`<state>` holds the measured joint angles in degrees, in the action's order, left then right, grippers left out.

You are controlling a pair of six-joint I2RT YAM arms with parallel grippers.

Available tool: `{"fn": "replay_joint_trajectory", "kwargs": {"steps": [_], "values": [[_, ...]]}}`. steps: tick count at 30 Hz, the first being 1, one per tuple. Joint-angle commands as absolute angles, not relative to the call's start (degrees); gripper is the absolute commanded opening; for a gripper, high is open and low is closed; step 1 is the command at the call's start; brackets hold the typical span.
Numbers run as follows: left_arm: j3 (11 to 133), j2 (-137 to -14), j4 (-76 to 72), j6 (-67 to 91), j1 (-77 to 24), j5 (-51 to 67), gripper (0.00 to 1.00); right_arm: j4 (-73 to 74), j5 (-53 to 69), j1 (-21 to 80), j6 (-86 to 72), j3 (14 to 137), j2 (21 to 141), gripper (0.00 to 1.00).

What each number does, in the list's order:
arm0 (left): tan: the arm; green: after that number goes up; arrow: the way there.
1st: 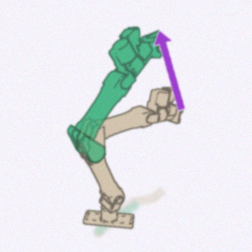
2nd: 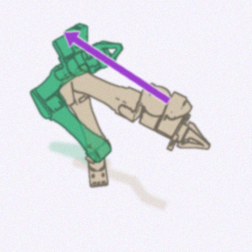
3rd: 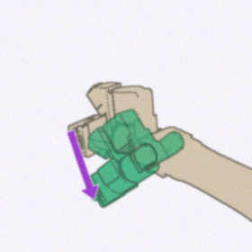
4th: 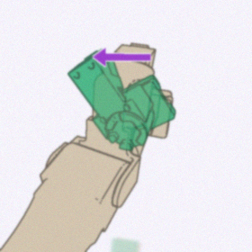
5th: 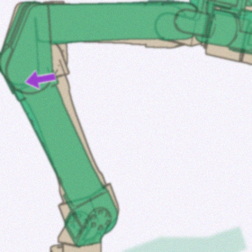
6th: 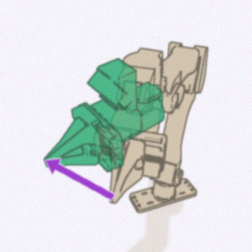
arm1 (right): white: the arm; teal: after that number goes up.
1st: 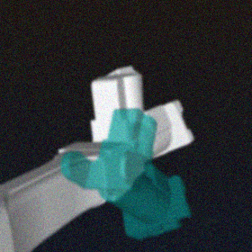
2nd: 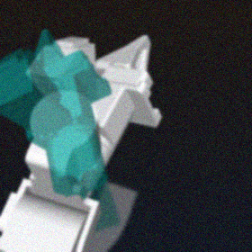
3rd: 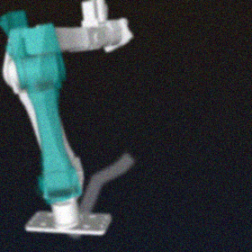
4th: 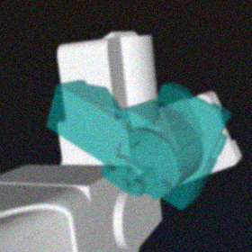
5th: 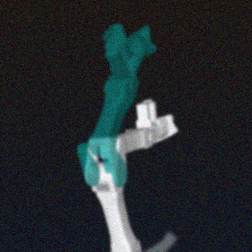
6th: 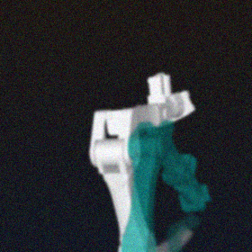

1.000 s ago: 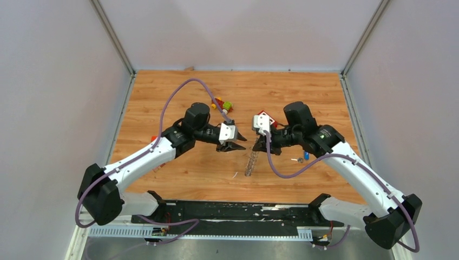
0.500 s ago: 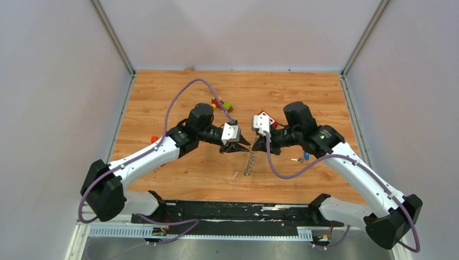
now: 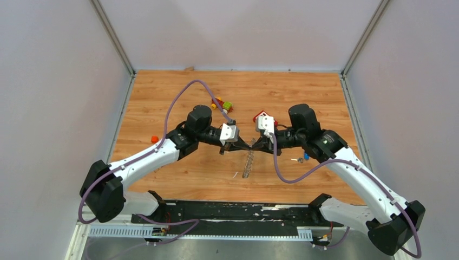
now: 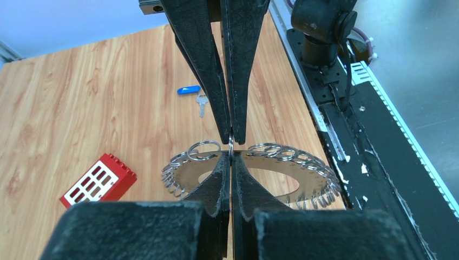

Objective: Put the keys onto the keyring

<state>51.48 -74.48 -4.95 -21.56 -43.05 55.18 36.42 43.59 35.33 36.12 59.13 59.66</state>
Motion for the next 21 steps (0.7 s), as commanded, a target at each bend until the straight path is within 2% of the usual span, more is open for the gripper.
{"fn": "replay_joint_trajectory", "kwargs": {"steps": [1, 7, 14, 16, 21], "values": [[51.7, -72.4, -6.7, -20.5, -43.2, 55.6, 0.00, 31.5, 46.9, 34.6, 35.3, 58.5, 57.8, 0.00], [53.2, -71.6, -3.2, -20.2, -43.2, 54.5, 0.00, 29.8, 46.9, 34.3, 35.1, 56.4, 57.5, 0.00], [58.9, -72.1, 6.4, -16.4, -43.2, 46.8, 0.00, 27.5, 46.5, 34.2, 34.7, 53.9, 57.8, 0.00], [59.3, -72.2, 6.6, -15.0, -43.3, 45.7, 0.00, 27.1, 46.1, 34.2, 34.5, 53.7, 57.9, 0.04], [61.7, -73.0, 12.4, -16.7, -44.0, 41.9, 0.00, 26.5, 45.3, 34.2, 34.1, 53.7, 57.5, 0.22]]}}
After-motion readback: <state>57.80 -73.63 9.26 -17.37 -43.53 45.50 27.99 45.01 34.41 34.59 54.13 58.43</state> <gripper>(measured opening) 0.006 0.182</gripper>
